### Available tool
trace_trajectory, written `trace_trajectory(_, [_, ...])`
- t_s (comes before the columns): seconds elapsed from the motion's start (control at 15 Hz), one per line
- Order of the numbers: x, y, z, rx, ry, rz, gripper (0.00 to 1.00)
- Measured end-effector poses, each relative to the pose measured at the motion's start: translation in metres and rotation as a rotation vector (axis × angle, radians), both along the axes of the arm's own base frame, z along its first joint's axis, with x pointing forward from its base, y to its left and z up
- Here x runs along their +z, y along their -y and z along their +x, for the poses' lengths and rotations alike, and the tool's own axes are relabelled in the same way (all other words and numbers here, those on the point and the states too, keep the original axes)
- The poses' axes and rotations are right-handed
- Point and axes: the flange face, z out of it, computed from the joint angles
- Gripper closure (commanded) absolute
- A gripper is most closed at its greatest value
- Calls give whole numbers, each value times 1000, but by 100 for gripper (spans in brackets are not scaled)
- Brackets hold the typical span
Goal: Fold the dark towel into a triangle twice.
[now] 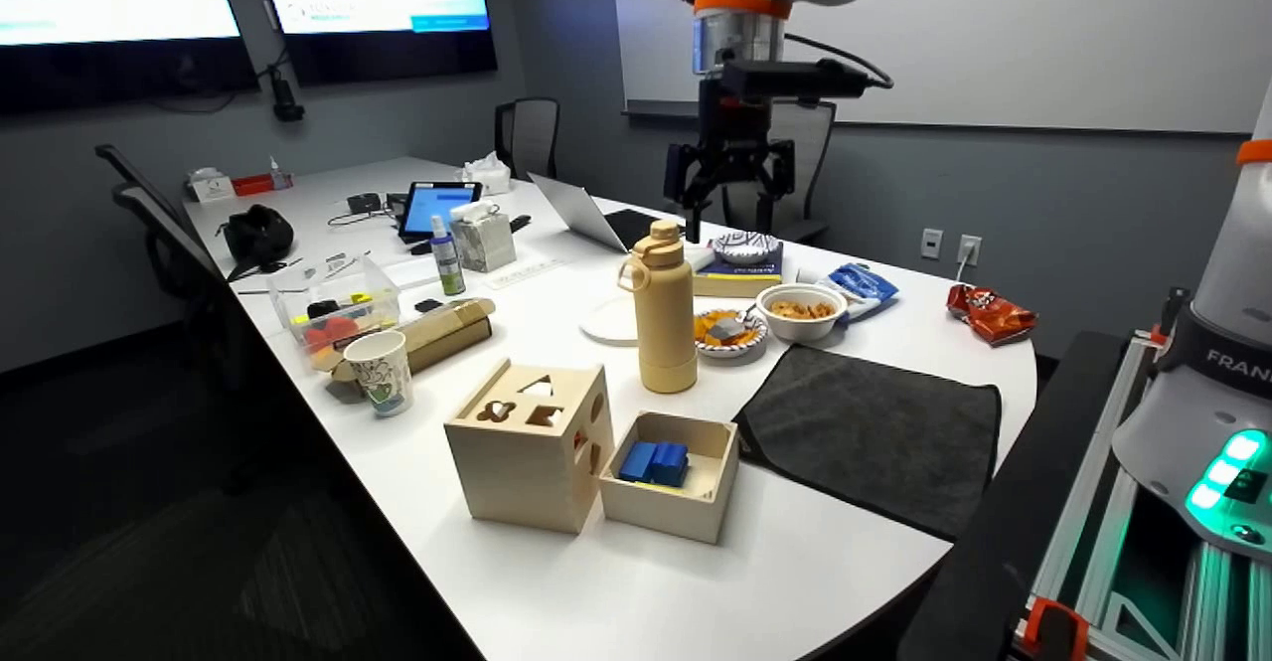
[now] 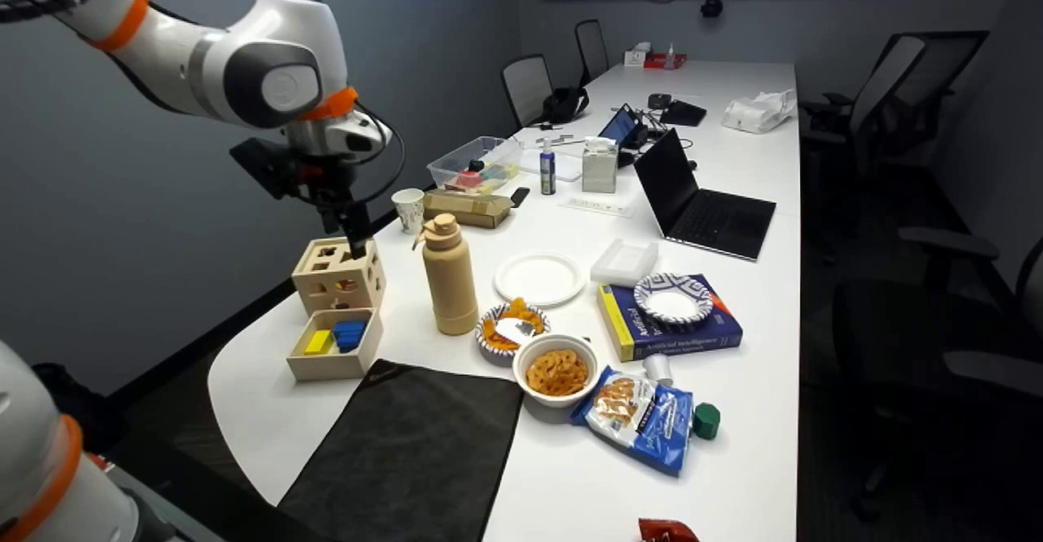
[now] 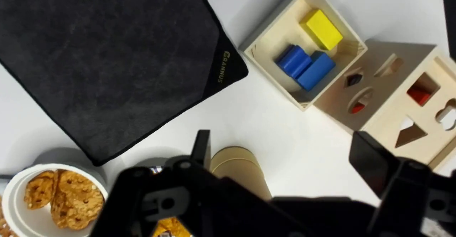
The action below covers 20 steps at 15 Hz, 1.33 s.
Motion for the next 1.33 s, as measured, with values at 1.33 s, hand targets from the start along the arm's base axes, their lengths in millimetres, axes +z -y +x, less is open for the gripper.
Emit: trace_trajectory(1.33, [-230,22,20,-668,-177,45,0])
